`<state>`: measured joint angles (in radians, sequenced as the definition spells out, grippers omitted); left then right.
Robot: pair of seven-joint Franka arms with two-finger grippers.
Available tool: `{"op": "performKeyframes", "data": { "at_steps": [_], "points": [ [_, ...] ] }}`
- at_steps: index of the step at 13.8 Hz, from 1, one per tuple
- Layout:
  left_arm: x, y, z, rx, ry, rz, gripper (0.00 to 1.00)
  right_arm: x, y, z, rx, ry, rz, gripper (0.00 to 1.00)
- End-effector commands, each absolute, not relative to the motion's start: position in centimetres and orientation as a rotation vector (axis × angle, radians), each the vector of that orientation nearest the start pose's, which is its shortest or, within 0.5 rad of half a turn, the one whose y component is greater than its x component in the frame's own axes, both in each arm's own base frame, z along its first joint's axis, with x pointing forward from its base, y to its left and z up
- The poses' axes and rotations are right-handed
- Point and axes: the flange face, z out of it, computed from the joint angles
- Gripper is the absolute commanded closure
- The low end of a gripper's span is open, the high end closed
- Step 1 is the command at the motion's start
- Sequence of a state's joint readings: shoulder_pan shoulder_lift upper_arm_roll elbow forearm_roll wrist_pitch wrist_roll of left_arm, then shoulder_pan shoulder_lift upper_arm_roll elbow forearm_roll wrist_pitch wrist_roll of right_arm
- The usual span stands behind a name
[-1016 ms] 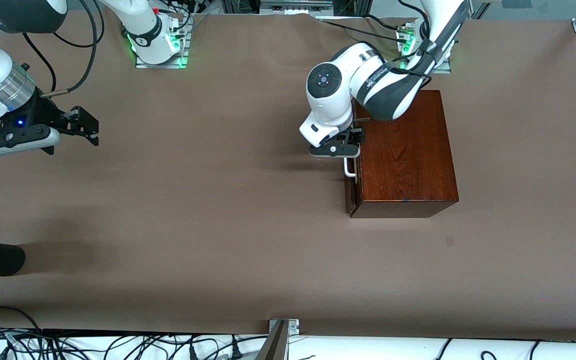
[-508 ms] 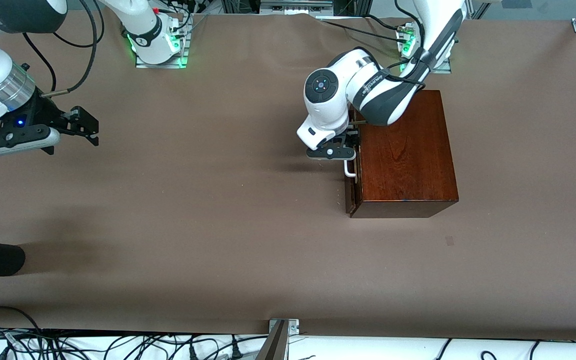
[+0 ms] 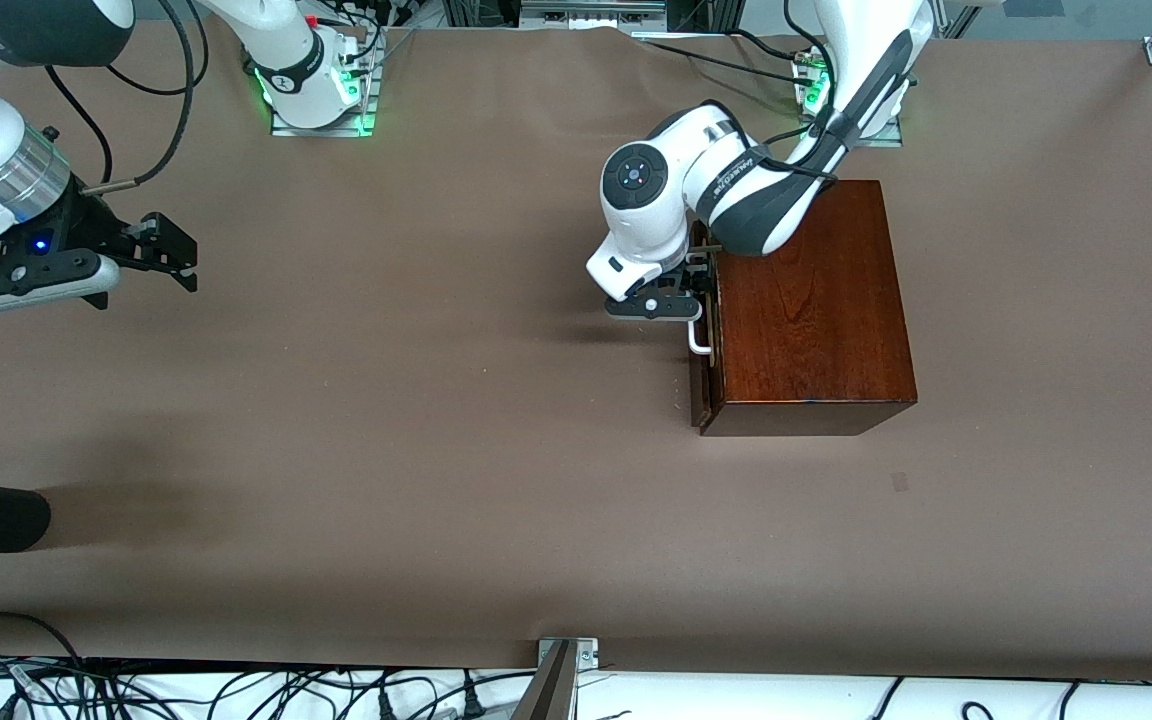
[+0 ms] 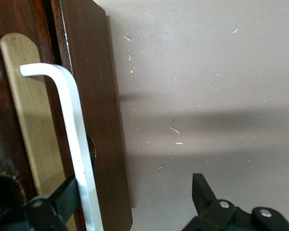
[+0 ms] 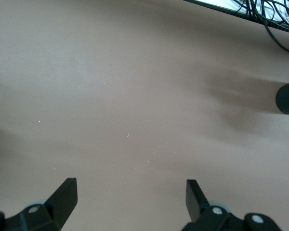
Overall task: Open drawer, take yellow block, close drawer
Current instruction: 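Pull the drawer open by its handle with the left gripper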
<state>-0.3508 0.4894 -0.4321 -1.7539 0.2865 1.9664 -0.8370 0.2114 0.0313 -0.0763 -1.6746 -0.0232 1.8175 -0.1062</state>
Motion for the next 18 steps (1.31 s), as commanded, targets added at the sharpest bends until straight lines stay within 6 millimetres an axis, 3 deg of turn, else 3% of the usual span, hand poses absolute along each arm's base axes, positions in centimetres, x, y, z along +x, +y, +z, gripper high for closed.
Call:
{"op": "performKeyframes", "data": {
  "at_steps": [1, 4, 14, 15, 18],
  "points": [
    [47.2, -42.8, 29.1, -2.940, 0.128, 0.121, 0.00, 57.9, 7.8, 58.3, -3.125, -0.371, -0.170, 0.00],
    [46.9, -44.1, 28.8, -2.959, 0.126, 0.063, 0.00, 57.8, 7.8, 58.4, -3.125, -0.371, -0.172, 0.00],
    [46.6, -53.0, 29.3, -3.099, 0.100, -0.017, 0.00, 57.8, 7.6, 58.2, -3.126, -0.367, -0.162, 0.00],
    [46.6, -53.1, 28.9, -3.101, 0.087, -0.003, 0.00, 57.9, 7.6, 58.2, -3.126, -0.367, -0.165, 0.00],
    [46.9, -53.0, 30.1, -3.107, 0.098, -0.035, 0.00, 57.8, 7.8, 58.5, -3.126, -0.374, -0.174, 0.00]
  ]
}}
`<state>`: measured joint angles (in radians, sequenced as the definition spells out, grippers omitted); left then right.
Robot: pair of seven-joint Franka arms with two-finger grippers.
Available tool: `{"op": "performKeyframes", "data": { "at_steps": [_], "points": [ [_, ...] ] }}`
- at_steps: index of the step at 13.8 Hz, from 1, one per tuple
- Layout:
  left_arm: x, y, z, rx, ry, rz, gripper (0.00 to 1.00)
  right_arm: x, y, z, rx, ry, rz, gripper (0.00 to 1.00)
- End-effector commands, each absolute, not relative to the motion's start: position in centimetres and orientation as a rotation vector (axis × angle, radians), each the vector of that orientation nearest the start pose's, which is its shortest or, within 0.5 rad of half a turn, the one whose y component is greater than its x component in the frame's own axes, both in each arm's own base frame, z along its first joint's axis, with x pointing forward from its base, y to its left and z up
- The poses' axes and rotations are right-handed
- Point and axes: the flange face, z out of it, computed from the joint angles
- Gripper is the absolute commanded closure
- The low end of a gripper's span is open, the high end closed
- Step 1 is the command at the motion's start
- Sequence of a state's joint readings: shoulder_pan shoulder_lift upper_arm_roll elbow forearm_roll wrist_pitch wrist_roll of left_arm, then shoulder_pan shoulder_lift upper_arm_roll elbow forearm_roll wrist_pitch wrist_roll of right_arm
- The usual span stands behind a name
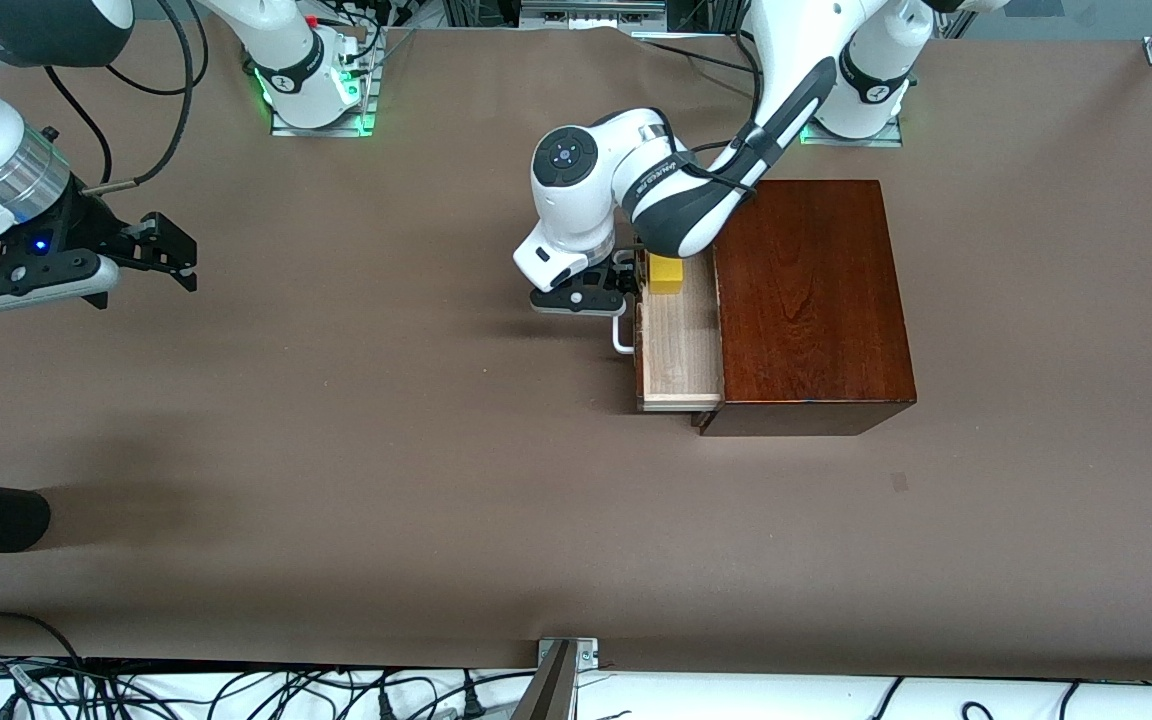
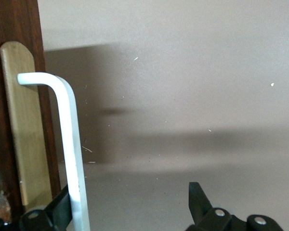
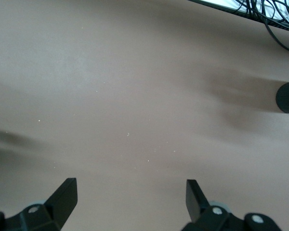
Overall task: Open drawer, take yellow block, close drawer
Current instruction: 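Pull the drawer open by its handle with the left gripper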
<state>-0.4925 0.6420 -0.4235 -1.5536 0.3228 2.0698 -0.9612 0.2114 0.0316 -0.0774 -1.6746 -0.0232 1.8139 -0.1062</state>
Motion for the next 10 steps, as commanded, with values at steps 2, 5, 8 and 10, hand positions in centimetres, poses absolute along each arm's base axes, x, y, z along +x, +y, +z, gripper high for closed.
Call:
{"op": "performKeyframes", "data": {
  "at_steps": [2, 5, 8, 10],
  "points": [
    [47.2, -52.7, 32.6, -3.089, 0.107, -0.054, 0.00, 57.8, 8.5, 58.9, -3.126, -0.388, -0.197, 0.00],
    [46.6, -50.7, 37.2, -2.989, 0.084, -0.033, 0.00, 57.7, 10.0, 59.5, -3.115, -0.412, -0.208, 0.00],
    [48.1, -46.3, 43.2, -2.936, 0.078, -0.056, 0.00, 58.7, 10.2, 58.0, -3.119, -0.435, -0.180, 0.00],
    [49.6, -42.5, 47.1, -2.927, 0.074, -0.061, 0.00, 59.0, 10.3, 57.3, -3.120, -0.438, -0.163, 0.00]
  ]
}}
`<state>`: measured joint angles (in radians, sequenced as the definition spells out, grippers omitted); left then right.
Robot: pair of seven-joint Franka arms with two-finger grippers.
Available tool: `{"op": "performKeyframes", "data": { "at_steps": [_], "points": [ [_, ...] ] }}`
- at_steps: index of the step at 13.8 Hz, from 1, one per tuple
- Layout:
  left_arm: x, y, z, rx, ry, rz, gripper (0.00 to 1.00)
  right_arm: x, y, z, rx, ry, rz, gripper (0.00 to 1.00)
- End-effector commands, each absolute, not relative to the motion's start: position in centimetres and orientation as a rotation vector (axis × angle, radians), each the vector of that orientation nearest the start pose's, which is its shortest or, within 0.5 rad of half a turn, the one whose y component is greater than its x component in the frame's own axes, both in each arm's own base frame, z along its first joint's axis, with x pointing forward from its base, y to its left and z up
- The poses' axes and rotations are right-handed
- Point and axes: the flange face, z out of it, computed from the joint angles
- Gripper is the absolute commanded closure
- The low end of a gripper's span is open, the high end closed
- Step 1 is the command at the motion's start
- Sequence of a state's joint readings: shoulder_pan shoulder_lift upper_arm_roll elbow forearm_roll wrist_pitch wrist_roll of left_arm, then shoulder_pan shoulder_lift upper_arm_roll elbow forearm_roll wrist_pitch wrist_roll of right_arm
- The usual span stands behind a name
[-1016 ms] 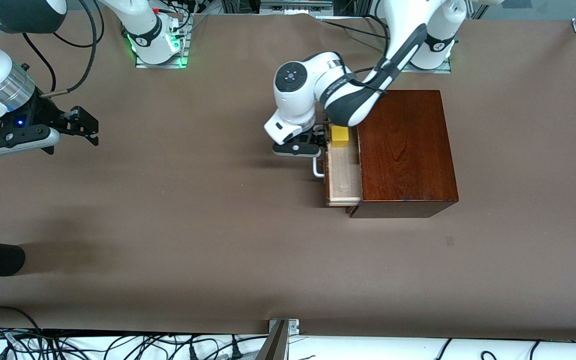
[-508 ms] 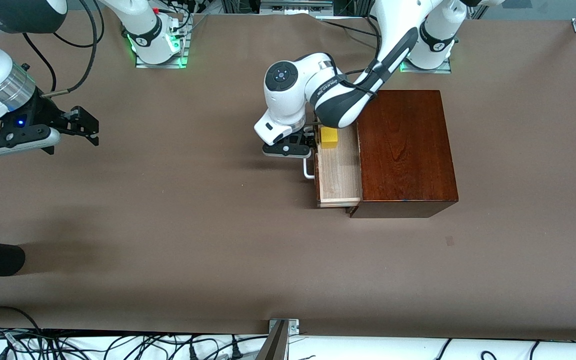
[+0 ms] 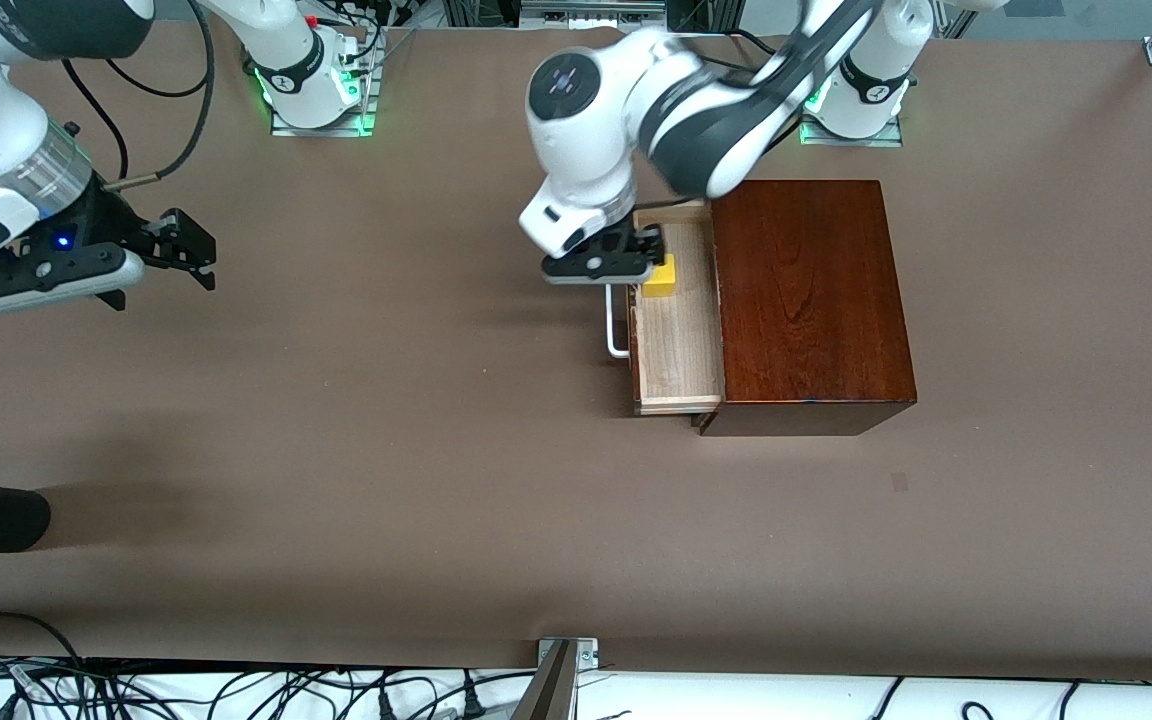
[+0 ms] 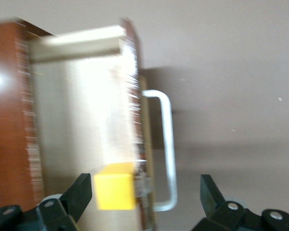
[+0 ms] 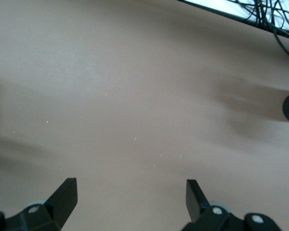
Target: Open drawer, take yellow block, close drawer
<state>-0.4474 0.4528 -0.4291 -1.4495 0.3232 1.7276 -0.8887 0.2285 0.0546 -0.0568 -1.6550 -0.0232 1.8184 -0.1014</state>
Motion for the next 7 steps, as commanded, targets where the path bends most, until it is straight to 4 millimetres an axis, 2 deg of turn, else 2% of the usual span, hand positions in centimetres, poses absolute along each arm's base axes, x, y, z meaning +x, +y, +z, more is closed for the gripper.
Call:
{"op": "performKeyframes", "data": {
  "at_steps": [1, 3, 4, 6, 7],
  "points": [
    [50.4, -40.7, 48.8, -2.931, 0.096, -0.071, 0.00, 59.2, 10.6, 56.6, -3.120, -0.442, -0.142, 0.00],
    [52.7, -35.1, 51.6, -2.957, 0.106, -0.003, 0.00, 59.3, 13.2, 54.6, -3.110, -0.511, -0.079, 0.00],
    [53.9, -32.2, 52.5, -2.986, 0.091, 0.040, 0.00, 58.8, 15.1, 54.5, -3.090, -0.555, -0.072, 0.00],
    [56.0, -25.9, 54.5, -3.027, 0.078, 0.083, 0.00, 57.5, 19.6, 54.6, -3.008, -0.736, -0.066, 0.00],
    [56.9, -23.2, 55.0, -3.031, 0.129, 0.095, 0.00, 56.4, 22.7, 54.5, -2.928, -0.885, -0.061, 0.00]
  ]
}}
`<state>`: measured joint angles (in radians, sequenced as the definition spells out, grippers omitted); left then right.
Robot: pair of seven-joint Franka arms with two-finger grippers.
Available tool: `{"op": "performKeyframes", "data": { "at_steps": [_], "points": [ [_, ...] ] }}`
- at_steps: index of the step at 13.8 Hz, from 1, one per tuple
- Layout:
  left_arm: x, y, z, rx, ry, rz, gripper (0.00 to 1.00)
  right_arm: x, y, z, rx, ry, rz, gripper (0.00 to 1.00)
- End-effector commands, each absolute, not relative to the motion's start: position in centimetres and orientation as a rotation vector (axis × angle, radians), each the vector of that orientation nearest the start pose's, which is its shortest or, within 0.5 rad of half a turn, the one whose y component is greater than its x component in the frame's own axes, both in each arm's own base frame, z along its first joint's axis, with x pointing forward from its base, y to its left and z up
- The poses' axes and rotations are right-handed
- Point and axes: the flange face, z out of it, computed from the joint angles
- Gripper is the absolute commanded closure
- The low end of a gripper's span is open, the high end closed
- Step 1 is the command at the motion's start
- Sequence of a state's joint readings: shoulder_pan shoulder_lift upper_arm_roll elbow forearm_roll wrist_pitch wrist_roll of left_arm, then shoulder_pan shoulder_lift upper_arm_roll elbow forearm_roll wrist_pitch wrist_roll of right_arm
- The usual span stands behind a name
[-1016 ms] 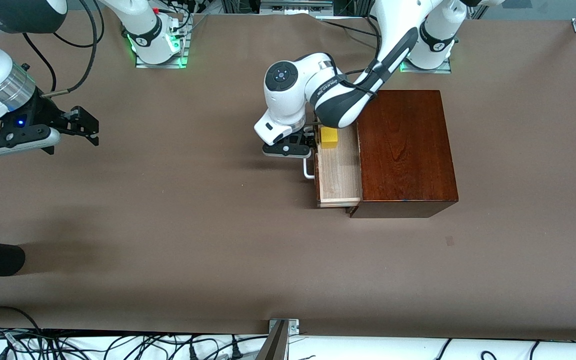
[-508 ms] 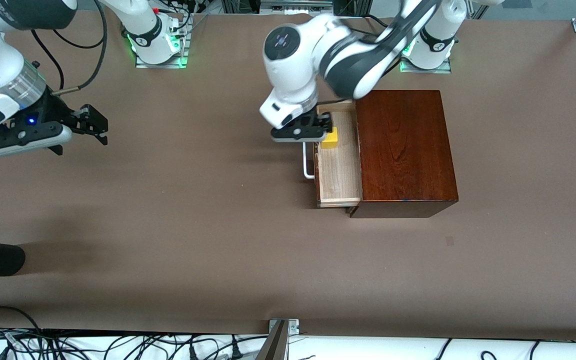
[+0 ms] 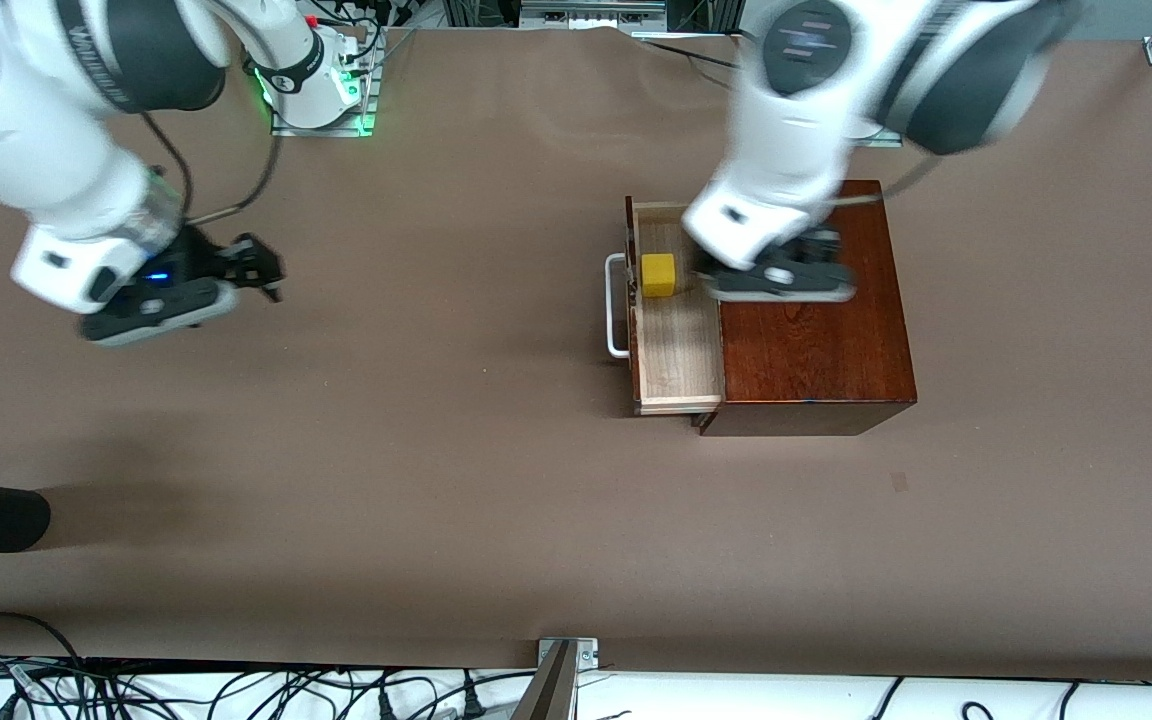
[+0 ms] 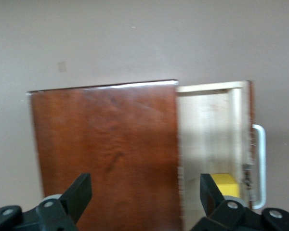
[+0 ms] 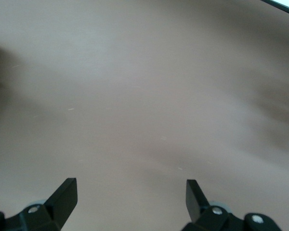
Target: Open drawer, take yellow block, close drawer
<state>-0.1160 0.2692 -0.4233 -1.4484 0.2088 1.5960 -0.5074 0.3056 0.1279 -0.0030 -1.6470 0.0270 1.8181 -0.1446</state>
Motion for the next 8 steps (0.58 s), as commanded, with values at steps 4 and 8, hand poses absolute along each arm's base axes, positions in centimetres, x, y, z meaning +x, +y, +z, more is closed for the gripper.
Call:
{"op": "performKeyframes", "data": {
  "at_steps": [4, 8],
  "points": [
    [57.1, -12.9, 58.8, -3.072, 0.185, 0.054, 0.00, 49.8, 36.8, 52.3, -2.716, -1.353, -0.006, 0.00],
    [55.5, -6.0, 59.8, -3.158, 0.039, 0.003, 0.00, 46.2, 52.8, 48.9, -2.536, -1.677, -0.076, 0.00]
  ]
}}
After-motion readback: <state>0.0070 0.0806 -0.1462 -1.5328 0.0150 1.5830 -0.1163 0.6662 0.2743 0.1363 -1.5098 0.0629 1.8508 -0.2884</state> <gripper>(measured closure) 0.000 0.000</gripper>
